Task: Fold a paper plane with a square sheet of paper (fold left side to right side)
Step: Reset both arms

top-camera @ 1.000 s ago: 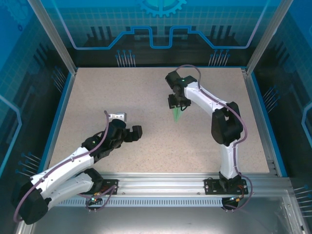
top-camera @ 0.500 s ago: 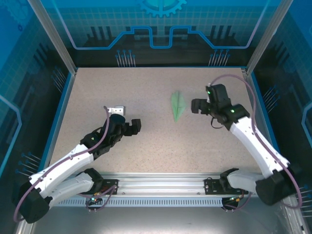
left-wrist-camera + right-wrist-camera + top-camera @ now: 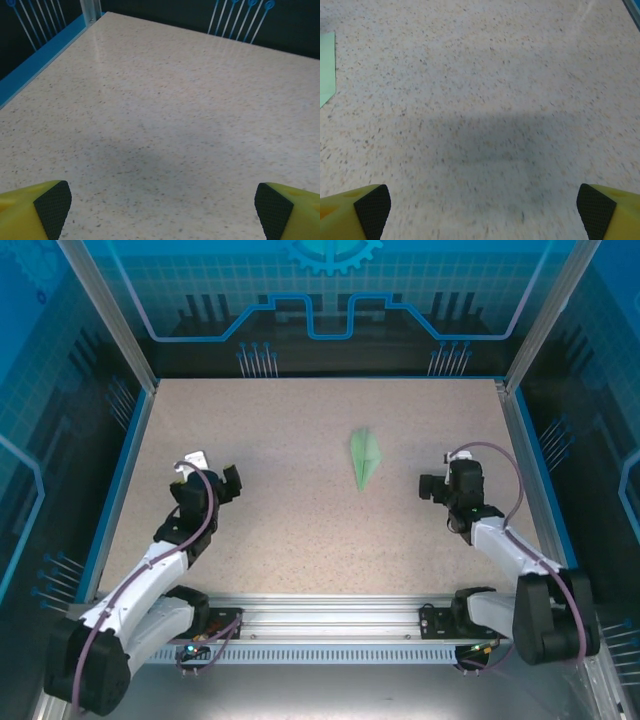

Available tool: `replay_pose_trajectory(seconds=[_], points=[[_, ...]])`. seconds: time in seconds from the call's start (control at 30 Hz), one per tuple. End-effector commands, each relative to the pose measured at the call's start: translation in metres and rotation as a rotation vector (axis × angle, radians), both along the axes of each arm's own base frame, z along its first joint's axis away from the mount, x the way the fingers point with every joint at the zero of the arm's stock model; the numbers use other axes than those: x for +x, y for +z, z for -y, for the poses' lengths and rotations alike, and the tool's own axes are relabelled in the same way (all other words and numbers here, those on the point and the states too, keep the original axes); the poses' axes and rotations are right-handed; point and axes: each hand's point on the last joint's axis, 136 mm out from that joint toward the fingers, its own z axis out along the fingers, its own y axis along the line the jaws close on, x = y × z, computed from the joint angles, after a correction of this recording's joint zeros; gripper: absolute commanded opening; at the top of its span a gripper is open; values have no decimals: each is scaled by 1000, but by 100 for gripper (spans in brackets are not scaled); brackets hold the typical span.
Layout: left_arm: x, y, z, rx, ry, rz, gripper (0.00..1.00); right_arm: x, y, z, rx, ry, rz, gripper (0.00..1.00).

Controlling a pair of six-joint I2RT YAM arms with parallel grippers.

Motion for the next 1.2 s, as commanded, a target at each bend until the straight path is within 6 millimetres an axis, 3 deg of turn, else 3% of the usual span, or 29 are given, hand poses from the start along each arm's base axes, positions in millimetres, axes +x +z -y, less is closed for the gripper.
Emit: replay_pose_trajectory(seconds=[0.0, 0.2, 0.37, 0.57, 0.77, 0.9, 1.17], points=[[10, 4, -7, 65, -6, 66, 99, 31, 30, -5, -16, 62, 228, 99], [22, -18, -4, 110, -57, 81, 99, 50, 23, -22, -26, 180, 285, 99], [38, -32, 5, 140, -141, 100, 99, 56, -2, -29, -15, 224, 256, 100], [57, -34, 14, 135, -230, 151, 98, 58, -1, -29, 1, 234, 249, 99], [78, -67, 15, 67, -279, 70, 98, 58, -2, -30, 1, 236, 249, 100], [84, -67, 4, 9, -263, 62, 98, 58, -2, -29, 1, 235, 249, 99], [84, -67, 7, 8, -283, 56, 99, 58, -2, -30, -1, 237, 249, 99]])
